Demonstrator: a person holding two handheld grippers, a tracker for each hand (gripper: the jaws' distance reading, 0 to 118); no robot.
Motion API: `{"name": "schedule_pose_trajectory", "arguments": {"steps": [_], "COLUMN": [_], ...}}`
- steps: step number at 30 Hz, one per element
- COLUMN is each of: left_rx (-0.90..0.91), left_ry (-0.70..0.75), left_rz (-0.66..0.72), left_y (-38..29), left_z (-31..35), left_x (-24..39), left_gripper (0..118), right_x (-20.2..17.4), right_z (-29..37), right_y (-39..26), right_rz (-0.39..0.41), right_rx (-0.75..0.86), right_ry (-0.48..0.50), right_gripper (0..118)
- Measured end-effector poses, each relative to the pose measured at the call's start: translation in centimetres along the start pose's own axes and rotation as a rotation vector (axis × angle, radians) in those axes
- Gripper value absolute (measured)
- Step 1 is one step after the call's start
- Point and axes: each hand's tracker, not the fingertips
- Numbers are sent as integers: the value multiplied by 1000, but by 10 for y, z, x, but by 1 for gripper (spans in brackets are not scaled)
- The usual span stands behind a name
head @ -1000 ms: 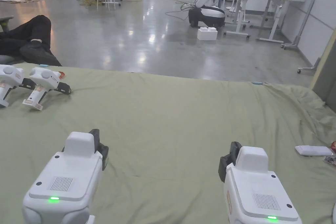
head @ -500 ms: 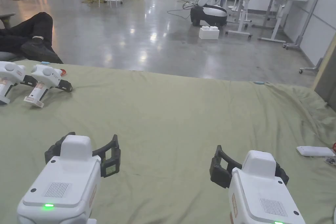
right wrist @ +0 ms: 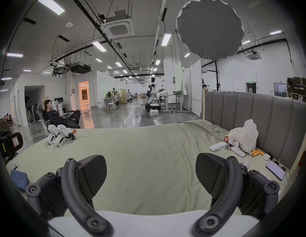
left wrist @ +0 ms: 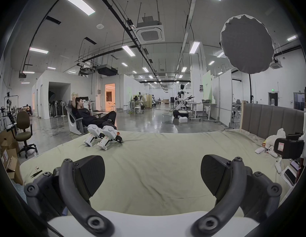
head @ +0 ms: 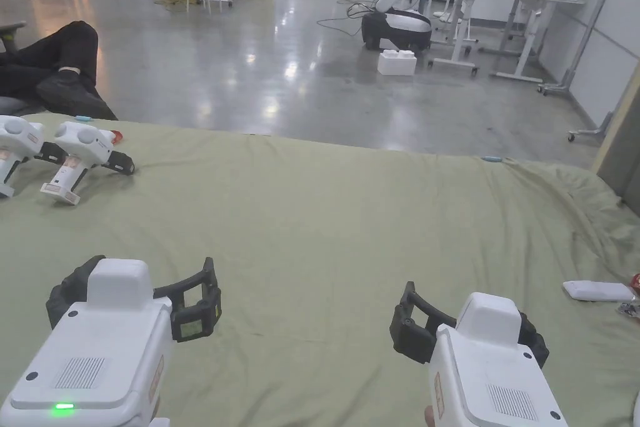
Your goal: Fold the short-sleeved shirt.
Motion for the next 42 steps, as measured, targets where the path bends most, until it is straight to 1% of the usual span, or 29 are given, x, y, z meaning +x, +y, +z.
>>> {"name": "schedule_pose_trajectory", "arguments": {"steps": [1,4,5,8,11,15,18,21,25,31,37,42], "left_rx": [0,-8,-8,-17,-25,-38,-59,-77,-75,-60,-63,-54], "left_ry": [2,-3,-6,-4,-6,-7,-11,-15,-16,-28,-31,-15], "left_rz": [2,29,32,41,62,76,83,99,100,79,59,36], "left_y": [-2,-5,-6,-8,-8,-9,-9,-9,-9,-8,-7,-6], "left_z": [0,0,0,0,0,-1,-1,-2,-1,0,1,0], "left_x": [0,-1,-2,-1,-2,-4,-4,-5,-4,-2,1,2], "left_gripper": [114,114,114,114,114,114,115,115,114,114,114,114], "right_x": [0,2,2,-5,-7,-4,-3,-3,-4,-12,-14,-17], "right_z": [0,-3,-3,-4,-7,-11,-13,-17,-19,-22,-24,-23], "right_y": [-1,-3,-3,-1,2,8,11,15,14,11,11,13], "right_rz": [-12,-96,-102,-101,-106,-207,-270,-292,-280,-208,-190,-153], "right_rx": [5,-20,-28,-47,-74,-158,-196,-255,-267,-287,-294,-288], "right_ry": [2,41,36,-33,-49,-16,-17,-44,-55,-84,-64,-58], "right_gripper": [107,107,107,107,107,107,106,106,106,106,106,106]}}
